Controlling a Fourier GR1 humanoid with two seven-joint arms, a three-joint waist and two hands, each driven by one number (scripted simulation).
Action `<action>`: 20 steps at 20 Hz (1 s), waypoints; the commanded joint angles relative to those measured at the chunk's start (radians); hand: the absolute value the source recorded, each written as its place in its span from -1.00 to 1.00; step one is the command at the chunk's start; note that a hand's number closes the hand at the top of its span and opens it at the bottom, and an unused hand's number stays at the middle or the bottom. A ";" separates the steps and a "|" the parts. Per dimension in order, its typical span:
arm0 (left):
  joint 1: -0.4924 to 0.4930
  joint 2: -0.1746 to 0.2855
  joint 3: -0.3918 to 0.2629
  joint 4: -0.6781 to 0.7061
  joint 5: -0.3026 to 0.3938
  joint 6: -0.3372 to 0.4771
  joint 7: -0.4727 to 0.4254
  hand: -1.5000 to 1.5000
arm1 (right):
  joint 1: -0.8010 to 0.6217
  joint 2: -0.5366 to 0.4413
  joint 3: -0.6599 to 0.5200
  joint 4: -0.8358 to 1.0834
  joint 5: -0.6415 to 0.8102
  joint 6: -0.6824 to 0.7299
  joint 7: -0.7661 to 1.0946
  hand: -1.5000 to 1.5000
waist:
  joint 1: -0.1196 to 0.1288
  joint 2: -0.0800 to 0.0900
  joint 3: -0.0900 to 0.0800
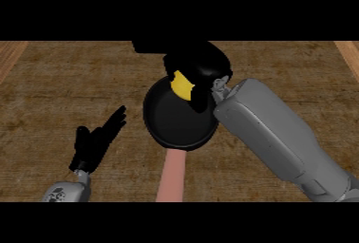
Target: Pick the lemon from the tray and place it in the pot
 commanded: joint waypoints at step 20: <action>-0.014 -0.011 -0.003 -0.001 -0.014 0.004 0.026 0.00 | 0.021 0.190 -0.231 0.113 -0.406 -0.389 0.048 -1.00 | 0.015 0.002 0.002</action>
